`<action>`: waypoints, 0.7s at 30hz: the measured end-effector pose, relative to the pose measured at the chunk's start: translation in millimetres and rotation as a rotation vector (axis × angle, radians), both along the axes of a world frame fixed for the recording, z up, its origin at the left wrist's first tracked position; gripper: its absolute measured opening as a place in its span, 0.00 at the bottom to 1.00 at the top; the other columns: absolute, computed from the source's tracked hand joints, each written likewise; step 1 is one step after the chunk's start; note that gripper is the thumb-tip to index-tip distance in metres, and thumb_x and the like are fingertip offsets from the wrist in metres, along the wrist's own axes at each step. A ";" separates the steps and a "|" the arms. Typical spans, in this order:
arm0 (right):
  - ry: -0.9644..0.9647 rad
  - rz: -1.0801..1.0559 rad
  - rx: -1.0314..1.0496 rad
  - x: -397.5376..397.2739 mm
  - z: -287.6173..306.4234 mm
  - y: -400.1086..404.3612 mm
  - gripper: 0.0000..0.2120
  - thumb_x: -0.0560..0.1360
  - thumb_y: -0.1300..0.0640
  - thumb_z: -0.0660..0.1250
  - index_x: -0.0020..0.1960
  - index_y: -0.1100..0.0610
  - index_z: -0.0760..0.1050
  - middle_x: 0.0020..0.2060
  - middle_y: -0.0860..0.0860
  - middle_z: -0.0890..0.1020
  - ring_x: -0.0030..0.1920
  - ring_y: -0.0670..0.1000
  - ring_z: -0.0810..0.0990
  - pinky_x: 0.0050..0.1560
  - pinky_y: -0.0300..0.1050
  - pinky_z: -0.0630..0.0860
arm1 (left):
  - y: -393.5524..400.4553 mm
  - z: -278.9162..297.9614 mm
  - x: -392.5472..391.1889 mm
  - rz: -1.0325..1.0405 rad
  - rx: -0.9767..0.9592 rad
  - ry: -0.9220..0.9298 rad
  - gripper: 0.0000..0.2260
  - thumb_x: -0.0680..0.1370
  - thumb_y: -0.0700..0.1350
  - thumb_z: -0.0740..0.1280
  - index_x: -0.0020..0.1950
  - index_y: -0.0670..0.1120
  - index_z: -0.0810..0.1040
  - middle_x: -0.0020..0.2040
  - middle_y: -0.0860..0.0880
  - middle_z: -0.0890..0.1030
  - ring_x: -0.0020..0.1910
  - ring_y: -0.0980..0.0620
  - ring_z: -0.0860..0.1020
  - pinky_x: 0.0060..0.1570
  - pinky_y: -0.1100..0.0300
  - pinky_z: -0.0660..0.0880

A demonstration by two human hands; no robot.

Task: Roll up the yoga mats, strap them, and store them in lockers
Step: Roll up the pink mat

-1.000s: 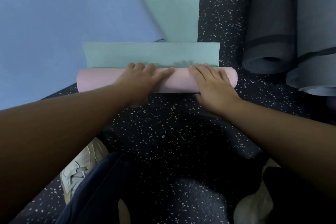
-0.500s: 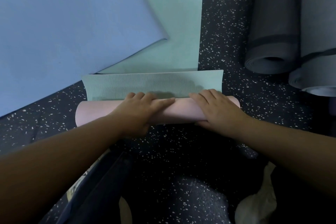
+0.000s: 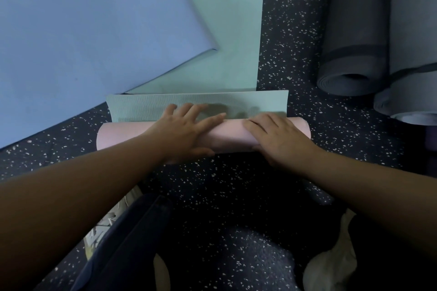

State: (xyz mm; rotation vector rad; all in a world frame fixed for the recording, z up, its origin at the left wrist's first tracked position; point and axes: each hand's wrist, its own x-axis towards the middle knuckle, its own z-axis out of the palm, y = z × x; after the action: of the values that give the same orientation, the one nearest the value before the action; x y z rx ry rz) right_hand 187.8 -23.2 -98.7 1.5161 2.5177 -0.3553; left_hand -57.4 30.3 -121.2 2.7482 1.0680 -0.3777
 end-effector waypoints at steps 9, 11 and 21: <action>-0.064 -0.024 -0.128 5.2 8.7 16.5 0.26 0.81 0.51 0.55 0.77 0.55 0.54 0.72 0.51 0.63 0.70 0.54 0.62 0.70 0.52 0.57 | -8.8 -2.7 7.2 0.004 0.068 -0.100 0.26 0.77 0.59 0.51 0.72 0.50 0.63 0.65 0.38 0.75 0.59 0.37 0.76 0.52 0.36 0.73; -0.082 -0.051 -0.148 4.0 12.2 21.1 0.26 0.82 0.50 0.52 0.78 0.52 0.50 0.74 0.48 0.60 0.71 0.52 0.59 0.71 0.50 0.54 | -8.2 -3.3 8.3 0.000 0.087 -0.096 0.25 0.77 0.57 0.52 0.73 0.49 0.63 0.65 0.38 0.75 0.60 0.38 0.76 0.52 0.36 0.73; -0.010 -0.259 -0.184 -1.3 13.6 30.4 0.23 0.83 0.48 0.50 0.76 0.52 0.57 0.73 0.49 0.64 0.72 0.52 0.59 0.71 0.49 0.53 | -13.5 -4.5 8.9 -0.012 0.151 -0.124 0.41 0.65 0.50 0.77 0.74 0.49 0.61 0.67 0.39 0.74 0.61 0.38 0.76 0.55 0.38 0.73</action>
State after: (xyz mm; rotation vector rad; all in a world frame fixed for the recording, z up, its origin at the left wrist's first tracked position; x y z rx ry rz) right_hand 186.6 7.2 -85.1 1.7632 2.2120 -0.5968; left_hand -48.5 16.7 -125.7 2.8662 1.0905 -0.1306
